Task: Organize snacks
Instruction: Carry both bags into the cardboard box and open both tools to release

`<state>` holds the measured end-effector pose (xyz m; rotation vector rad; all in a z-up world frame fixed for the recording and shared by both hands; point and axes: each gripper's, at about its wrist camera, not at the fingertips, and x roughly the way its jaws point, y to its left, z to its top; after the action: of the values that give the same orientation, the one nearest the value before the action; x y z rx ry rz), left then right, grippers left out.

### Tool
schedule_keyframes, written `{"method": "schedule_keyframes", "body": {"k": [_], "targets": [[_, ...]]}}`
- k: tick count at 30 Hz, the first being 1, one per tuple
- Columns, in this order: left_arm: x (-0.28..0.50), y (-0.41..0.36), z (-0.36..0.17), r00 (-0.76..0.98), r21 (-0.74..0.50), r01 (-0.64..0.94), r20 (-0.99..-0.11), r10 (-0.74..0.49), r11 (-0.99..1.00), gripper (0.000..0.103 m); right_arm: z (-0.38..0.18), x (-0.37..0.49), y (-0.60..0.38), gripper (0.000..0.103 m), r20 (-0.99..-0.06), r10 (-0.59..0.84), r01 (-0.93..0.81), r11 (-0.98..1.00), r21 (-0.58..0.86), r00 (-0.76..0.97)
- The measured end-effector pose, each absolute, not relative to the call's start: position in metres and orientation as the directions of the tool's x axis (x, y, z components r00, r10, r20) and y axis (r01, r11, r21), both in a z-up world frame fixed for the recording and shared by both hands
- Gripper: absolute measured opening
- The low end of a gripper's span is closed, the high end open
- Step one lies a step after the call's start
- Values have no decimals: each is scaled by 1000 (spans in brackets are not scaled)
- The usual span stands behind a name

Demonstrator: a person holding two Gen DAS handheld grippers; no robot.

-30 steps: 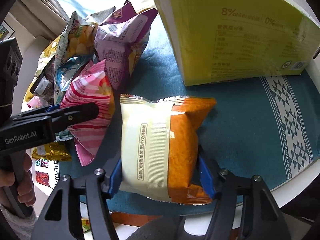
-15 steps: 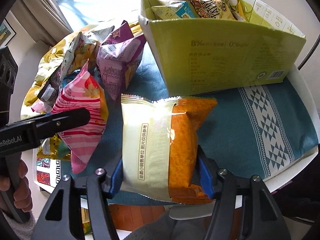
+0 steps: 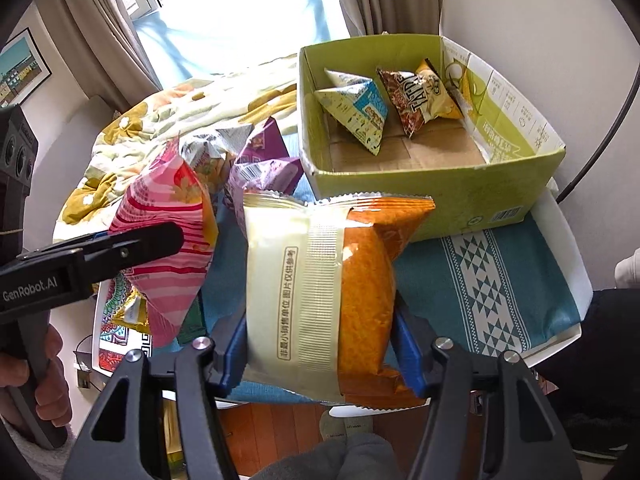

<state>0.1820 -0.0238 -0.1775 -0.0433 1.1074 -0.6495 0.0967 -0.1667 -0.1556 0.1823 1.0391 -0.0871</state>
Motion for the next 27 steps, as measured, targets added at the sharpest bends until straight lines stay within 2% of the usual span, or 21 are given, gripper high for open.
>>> {"method": "schedule_keyframes", "body": {"k": [7,16,22,27], "targets": [[190,-46,-136,329,-335,480,-788,-521,811,61,-110,97,-179,57,-820,0,158,981,110,573],[211,-121,-103,407,-271,474,-776,-481,838,61,-71,122,-229,57,-770,7,147,981,130,638],[245,-183,-107,436,-243,417,-792,-428,876,61,-55,157,-280,57,-765,18,101,989,108,644],[280,-229,-138,417,-217,358,-833,-364,908,61,-56,190,-327,57,-784,22,51,996,68,621]]}}
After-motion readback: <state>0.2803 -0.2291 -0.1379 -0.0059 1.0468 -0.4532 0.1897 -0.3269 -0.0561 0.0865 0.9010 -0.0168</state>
